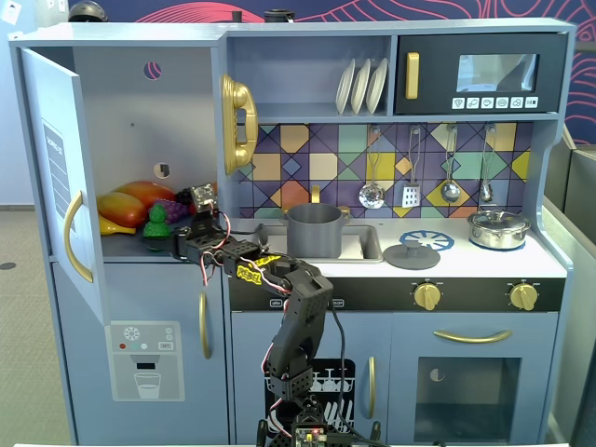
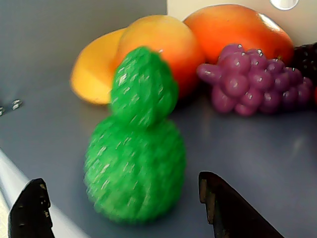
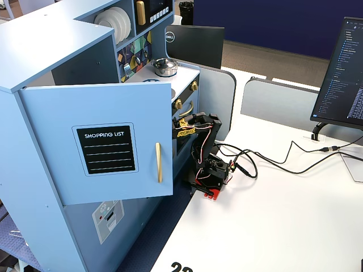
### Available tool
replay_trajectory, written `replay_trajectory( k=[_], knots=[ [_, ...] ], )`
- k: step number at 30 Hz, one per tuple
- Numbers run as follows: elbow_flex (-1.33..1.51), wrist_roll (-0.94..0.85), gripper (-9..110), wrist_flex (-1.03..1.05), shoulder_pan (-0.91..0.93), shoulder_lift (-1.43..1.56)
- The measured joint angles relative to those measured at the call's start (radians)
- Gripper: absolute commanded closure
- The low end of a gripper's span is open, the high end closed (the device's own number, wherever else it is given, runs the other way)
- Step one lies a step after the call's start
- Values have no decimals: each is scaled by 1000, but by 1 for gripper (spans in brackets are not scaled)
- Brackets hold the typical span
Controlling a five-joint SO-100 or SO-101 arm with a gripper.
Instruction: Pick up the green pineapple from the left cabinet and place it in the gray recipient
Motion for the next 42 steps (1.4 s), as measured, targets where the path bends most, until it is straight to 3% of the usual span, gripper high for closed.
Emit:
replay_trajectory(
  k=[7,12,20,26,35,42],
  knots=[
    [-110,0,72,0,-8,-121],
    [-189,0,102,0,-15,-196],
    [-212,-26,102,0,-78,-189],
    [-66,-98,102,15,-210,61],
    [327,-242,102,-57,-321,667],
    [459,-209,102,-230,-91,969]
  ],
)
